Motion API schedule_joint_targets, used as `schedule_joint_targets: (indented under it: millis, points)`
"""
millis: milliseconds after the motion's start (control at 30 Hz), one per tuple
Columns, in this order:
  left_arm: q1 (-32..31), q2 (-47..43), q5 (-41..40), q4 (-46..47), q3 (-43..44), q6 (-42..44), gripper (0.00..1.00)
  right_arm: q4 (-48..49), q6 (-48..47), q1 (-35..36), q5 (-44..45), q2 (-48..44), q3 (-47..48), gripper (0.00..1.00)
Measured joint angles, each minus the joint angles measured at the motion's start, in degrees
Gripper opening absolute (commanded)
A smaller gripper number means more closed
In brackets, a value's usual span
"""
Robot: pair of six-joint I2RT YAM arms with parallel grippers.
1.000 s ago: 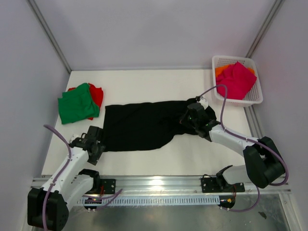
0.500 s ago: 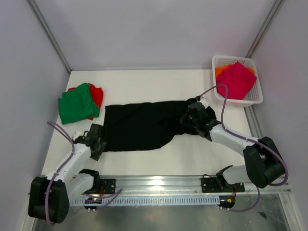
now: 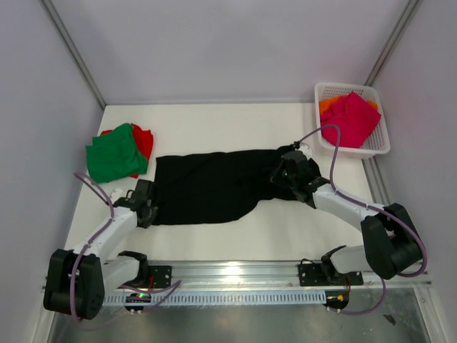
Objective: Fold and stack the t-shirts
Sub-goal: Grap the side of the flattened tshirt closest away from the robot with both arms, then fold the other side of the tshirt into a rectangle
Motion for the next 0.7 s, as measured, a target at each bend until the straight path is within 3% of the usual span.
schedule_joint_targets:
  millis: [433, 700]
  points:
    - [0.0, -0.5, -0.3, -1.0, 1.1, 1.3, 0.00, 0.0, -0.3, -0.1, -0.3, 0.0, 0.0, 0.05]
    - [0.0, 6.2, -3.1, -6.6, 17.5, 3.6, 0.00, -2.7, -3.5, -4.1, 0.6, 0.5, 6.7, 0.05]
